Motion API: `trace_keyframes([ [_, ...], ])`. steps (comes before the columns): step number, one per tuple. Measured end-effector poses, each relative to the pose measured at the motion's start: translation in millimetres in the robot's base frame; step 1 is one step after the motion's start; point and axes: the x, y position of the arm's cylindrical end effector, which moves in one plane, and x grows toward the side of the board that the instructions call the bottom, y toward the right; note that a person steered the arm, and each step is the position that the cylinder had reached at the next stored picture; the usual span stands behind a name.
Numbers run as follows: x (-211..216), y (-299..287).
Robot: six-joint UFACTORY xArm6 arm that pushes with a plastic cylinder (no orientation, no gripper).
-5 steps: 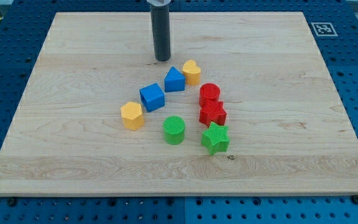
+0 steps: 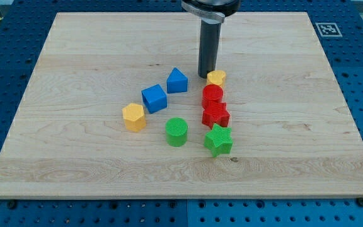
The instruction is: Push the yellow heart to the bottom right
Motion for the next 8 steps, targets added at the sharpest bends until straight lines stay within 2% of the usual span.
trace_keyframes([
  [2,26.1,-7.0],
  [3,53.3,2.3],
  [4,59.6,24.6],
  [7,35.7,-1.6],
  [8,42.6,20.2],
])
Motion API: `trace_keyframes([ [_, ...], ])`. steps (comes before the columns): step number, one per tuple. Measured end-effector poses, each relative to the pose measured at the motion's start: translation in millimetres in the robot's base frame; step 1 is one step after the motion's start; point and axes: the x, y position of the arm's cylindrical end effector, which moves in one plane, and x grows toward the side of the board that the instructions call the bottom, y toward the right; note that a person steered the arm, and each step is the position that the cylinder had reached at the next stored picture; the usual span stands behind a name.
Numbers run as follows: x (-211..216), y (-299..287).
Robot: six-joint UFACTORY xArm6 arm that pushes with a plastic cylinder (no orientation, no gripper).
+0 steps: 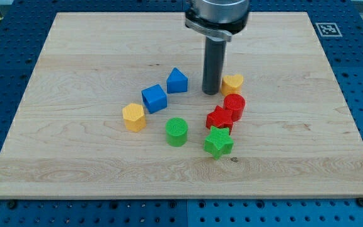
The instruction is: Push the yellow heart to the bottom right
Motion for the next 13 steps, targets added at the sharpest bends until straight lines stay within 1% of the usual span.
trace_keyframes([
  [2,0.9,68.0],
  [3,0.9,93.1],
  [4,-21.4,88.7],
  [5,-63.6,94.4],
  [6,-53.6,110.3],
  [7,-15.0,118.0],
  [9,27.2,173.9],
  [11,46.1,198.5],
  [13,65.7,199.6],
])
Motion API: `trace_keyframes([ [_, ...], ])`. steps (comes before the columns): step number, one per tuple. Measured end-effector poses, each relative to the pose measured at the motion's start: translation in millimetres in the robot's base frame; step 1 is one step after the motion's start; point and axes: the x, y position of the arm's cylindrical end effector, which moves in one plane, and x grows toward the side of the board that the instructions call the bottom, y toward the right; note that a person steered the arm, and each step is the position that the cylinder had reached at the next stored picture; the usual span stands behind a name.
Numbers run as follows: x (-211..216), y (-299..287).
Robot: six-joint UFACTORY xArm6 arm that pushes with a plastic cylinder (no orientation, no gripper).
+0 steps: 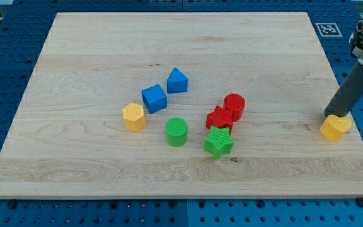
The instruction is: Push the yellow heart to the bottom right
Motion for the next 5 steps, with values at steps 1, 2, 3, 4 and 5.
trace_keyframes([
  [1,17.8,0.0],
  [2,33.2,0.0],
  [3,38.8,0.3],
  [4,38.8,4.0],
  [5,36.7,4.0],
])
